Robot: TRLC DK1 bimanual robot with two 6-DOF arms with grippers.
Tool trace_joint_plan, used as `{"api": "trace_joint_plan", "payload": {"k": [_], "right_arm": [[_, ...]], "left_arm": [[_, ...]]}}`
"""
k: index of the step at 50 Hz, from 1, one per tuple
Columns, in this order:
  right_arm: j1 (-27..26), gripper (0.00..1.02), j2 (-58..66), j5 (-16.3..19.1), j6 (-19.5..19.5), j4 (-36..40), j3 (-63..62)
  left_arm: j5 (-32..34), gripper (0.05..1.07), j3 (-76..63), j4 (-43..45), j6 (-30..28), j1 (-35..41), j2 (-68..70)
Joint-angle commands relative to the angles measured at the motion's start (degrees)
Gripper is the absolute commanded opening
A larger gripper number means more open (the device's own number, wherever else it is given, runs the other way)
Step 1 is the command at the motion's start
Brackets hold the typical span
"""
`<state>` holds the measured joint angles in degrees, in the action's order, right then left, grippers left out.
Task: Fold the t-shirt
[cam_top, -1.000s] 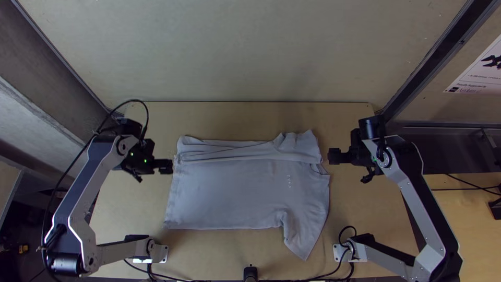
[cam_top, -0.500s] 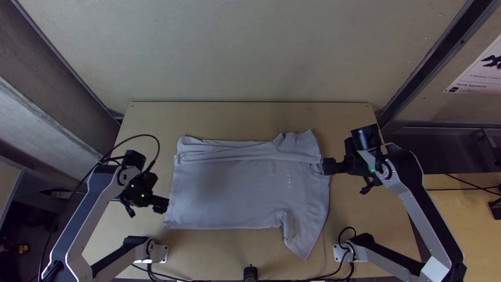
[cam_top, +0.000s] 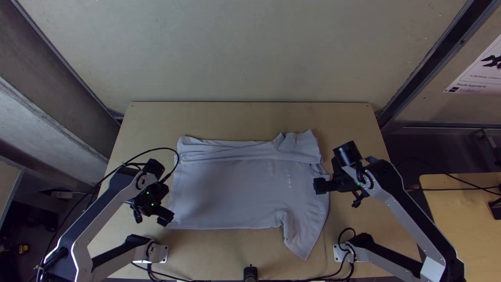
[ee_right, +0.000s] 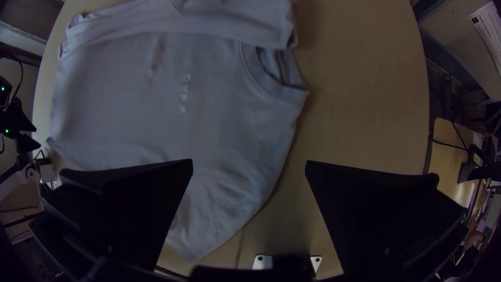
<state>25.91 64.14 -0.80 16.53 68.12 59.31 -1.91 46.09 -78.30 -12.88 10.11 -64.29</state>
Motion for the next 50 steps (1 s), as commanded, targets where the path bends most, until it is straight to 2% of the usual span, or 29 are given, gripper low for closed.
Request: {"api": "trace_joint_plan", "payload": {"k": [1, 11, 14, 31, 35, 38, 41, 44, 47, 48, 49, 50], "right_arm": [[0.8, 0.99, -0.7, 0.3, 1.6, 0.5, -2.2], [2.1, 0.99, -0.9, 0.3, 1.6, 0.4, -3.9], [2.5, 0.99, -0.9, 0.3, 1.6, 0.4, -4.6], [4.6, 0.99, -0.9, 0.2, 1.5, 0.0, -9.2], [4.7, 0.99, -1.1, 0.2, 1.6, 0.0, -11.0], [5.1, 0.99, -1.7, 0.2, 1.6, 0.0, -12.6], [5.6, 0.99, -2.3, 0.3, 2.1, 0.1, -14.0], [6.3, 0.99, -2.8, 0.3, 3.1, 0.1, -15.1], [7.0, 0.98, -3.1, 0.3, 3.8, 0.3, -15.9], [7.0, 0.98, -3.1, 0.3, 4.9, 0.5, -16.1], [7.1, 0.98, -3.1, 0.3, 6.0, 0.9, -16.2], [7.1, 0.98, -3.1, 0.3, 6.5, 1.1, -16.4]], "left_arm": [[-0.6, 1.02, -2.1, 0.9, 1.0, 1.8, -3.2], [-1.9, 1.01, -3.5, 3.7, 3.3, 4.0, -8.7], [-1.9, 0.96, -3.7, 3.9, 3.7, 4.9, -10.3], [-1.9, 0.96, -3.0, 6.8, 9.0, 11.0, -17.4], [-1.8, 0.8, -3.0, 6.8, 9.8, 11.7, -18.7], [-1.4, 0.79, -2.8, 7.5, 10.7, 12.4, -19.2], [-1.3, 0.72, -3.5, 7.3, 11.0, 13.5, -19.8], [-1.3, 0.53, -3.5, 7.5, 11.1, 14.1, -20.2], [-1.3, 0.27, -3.3, 8.8, 11.1, 14.1, -20.0], [-1.3, 0.15, -3.0, 9.1, 11.1, 14.1, -19.8], [-1.3, 0.07, -2.8, 9.7, 11.1, 13.9, -19.6], [-1.2, 0.09, -2.7, 9.7, 11.0, 13.7, -19.4]]}}
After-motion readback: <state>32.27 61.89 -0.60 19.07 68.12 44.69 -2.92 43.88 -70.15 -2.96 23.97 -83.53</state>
